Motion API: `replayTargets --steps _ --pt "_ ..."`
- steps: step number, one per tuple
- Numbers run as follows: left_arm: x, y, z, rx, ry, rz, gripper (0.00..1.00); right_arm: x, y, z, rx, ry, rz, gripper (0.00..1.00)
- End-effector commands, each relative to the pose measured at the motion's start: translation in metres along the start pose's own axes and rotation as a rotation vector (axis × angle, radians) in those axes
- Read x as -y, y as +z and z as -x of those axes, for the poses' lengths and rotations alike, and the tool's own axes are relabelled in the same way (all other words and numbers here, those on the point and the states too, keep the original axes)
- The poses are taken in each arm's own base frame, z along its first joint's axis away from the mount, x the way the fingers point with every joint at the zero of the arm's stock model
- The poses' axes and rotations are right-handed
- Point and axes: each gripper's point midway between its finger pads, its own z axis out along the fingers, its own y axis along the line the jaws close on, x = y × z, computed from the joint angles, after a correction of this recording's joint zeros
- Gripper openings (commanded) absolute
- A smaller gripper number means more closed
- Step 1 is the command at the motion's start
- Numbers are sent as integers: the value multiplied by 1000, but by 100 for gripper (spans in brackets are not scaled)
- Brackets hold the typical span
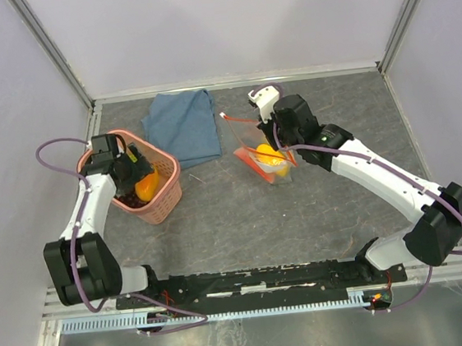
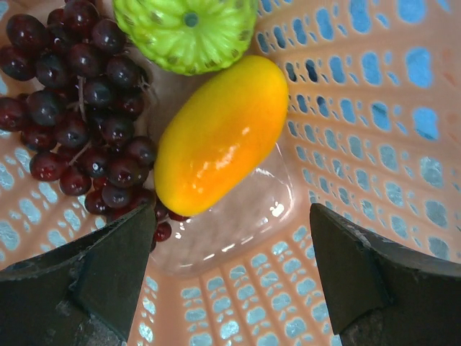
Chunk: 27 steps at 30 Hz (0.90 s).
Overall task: Place the food in the zip-top bag and seal the zipper
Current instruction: Pick up the fake fruit from the bin.
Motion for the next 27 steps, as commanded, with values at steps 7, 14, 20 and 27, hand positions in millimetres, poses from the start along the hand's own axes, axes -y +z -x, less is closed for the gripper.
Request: replayTargets --steps 7,14,20,27 --pt "-8 29 6 -27 57 -13 94 6 -4 15 69 11 -21 2" --pt "-7 49 -17 -110 64 -50 92 5 -2 14 68 10 -22 2" --pt "-4 63 -34 -182 30 -74 91 6 -2 14 72 11 -23 2" --pt "-5 70 -42 -227 18 -68 84 4 -2 15 79 14 -18 3"
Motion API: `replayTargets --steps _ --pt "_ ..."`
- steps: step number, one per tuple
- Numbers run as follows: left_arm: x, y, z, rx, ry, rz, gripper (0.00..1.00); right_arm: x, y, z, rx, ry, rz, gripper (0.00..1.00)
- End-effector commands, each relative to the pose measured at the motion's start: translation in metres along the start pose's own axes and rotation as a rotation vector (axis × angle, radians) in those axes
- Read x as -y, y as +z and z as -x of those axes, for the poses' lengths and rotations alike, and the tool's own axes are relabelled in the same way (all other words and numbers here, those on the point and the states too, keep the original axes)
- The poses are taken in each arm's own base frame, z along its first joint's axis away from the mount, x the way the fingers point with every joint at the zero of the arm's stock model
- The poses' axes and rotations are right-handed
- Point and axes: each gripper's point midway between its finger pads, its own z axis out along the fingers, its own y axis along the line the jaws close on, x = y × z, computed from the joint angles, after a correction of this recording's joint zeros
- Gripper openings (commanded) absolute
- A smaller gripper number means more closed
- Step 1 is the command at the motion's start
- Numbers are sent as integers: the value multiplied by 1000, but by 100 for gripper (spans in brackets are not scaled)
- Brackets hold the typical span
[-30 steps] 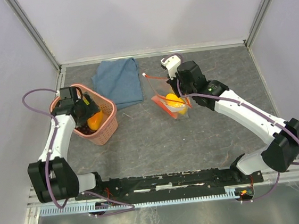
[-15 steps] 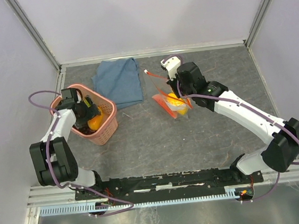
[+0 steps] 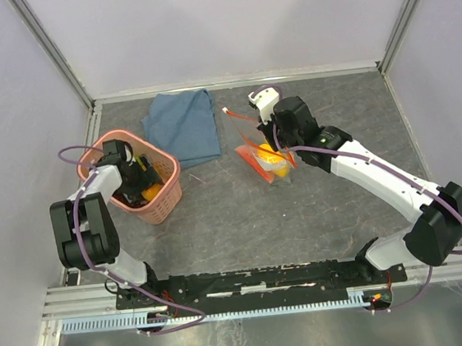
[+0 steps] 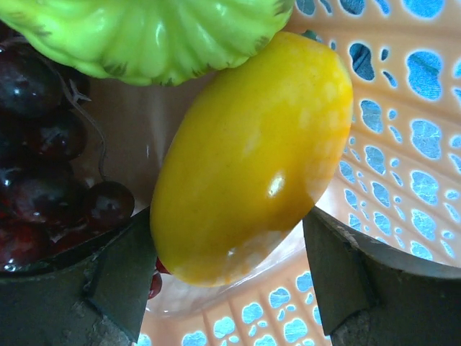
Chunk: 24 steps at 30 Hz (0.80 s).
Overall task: Place the food in the zip-top bag and seal the zipper
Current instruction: Pick up the fake fruit from the bin.
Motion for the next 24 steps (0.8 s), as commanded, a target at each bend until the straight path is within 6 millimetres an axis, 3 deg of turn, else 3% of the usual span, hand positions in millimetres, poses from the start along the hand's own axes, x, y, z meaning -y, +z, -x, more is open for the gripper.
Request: replayTargets --steps 1,10,20,24 --pt "3 3 4 3 12 -26 82 5 -6 19 74 17 -15 3" --pt "4 -18 11 63 30 -20 68 5 -7 20 75 18 -15 3" --pt "13 -44 11 112 26 -60 36 4 -6 19 65 18 -7 2" --pt "16 -59 15 145 29 -64 33 3 -5 19 62 17 -4 2"
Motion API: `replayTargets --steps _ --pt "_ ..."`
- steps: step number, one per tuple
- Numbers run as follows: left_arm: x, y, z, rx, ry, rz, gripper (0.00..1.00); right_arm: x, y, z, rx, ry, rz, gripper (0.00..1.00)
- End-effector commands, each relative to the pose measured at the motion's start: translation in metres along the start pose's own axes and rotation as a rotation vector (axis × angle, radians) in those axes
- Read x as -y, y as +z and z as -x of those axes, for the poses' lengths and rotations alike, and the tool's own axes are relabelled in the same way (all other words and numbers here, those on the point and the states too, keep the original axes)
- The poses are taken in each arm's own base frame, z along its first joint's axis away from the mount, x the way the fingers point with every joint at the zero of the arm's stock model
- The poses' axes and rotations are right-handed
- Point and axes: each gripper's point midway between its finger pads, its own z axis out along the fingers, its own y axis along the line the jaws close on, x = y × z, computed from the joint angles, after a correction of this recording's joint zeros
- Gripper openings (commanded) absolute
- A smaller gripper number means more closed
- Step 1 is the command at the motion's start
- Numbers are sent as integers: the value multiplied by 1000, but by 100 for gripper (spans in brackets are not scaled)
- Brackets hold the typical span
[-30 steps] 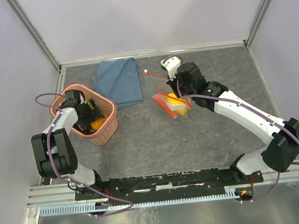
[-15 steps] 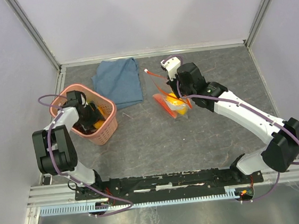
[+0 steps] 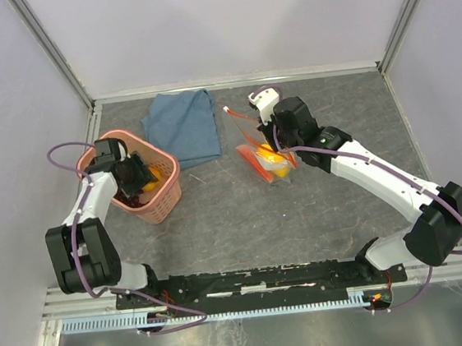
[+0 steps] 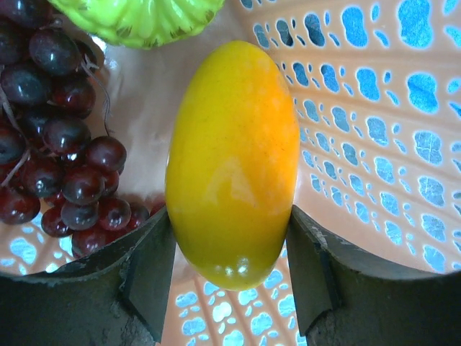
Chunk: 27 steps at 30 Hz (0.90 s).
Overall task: Place the food in the zip-top bag and seal the zipper
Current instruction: Pick up the fake fruit from the bin.
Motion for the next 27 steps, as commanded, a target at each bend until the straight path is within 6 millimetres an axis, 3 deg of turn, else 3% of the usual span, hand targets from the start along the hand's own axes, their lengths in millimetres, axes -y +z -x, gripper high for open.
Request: replayTargets --steps 1,10,19,27 --pt "4 -23 9 59 13 -11 31 4 -6 21 65 19 -6 2" --pt "8 -57 27 154 29 4 11 2 -5 21 61 20 7 2" --pt "31 -101 44 231 47 -72 6 0 -6 22 59 26 15 2" --pt "67 -159 63 313 76 -204 3 -4 -6 24 61 32 34 2"
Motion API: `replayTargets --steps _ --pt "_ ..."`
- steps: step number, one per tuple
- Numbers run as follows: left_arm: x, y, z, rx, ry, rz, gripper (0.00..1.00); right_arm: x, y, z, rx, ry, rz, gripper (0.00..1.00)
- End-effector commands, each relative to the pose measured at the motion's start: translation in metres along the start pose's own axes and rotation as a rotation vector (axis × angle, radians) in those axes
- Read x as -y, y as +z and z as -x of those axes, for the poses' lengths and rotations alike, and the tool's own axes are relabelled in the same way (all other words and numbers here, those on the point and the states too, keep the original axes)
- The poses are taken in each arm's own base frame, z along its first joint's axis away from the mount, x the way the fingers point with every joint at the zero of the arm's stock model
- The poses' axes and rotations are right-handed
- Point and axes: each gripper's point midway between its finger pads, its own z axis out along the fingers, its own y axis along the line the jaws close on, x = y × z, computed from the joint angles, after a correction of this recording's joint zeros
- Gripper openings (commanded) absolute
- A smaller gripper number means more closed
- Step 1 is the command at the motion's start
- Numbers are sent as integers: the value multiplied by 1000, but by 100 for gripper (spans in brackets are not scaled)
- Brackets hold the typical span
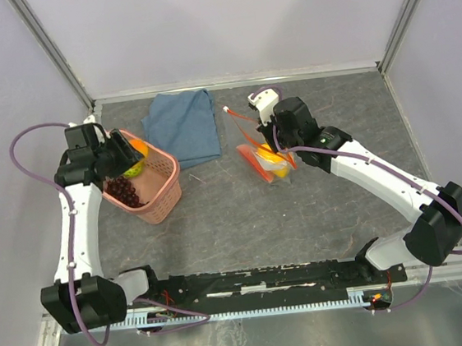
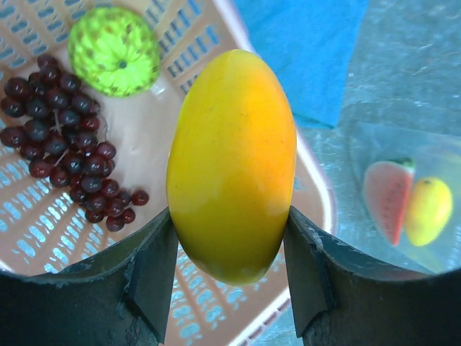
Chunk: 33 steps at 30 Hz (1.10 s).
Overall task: Place the food in the zip-top bag and seal the zipper
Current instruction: Pick up the fake fruit from the bin, then place the fake fruit in the zipper food storage bag.
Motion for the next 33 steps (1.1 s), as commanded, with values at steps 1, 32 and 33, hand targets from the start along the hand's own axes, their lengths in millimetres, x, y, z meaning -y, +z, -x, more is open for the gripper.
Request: replayTargets --steps 1,32,33 --pt "33 -42 29 91 26 -119 3 0 -6 25 68 29 12 2" --pt "249 -97 -34 -61 195 -688 3 -6 -7 28 77 28 48 2" --pt "254 -98 -37 -67 201 -699 3 -7 -7 27 76 26 50 2"
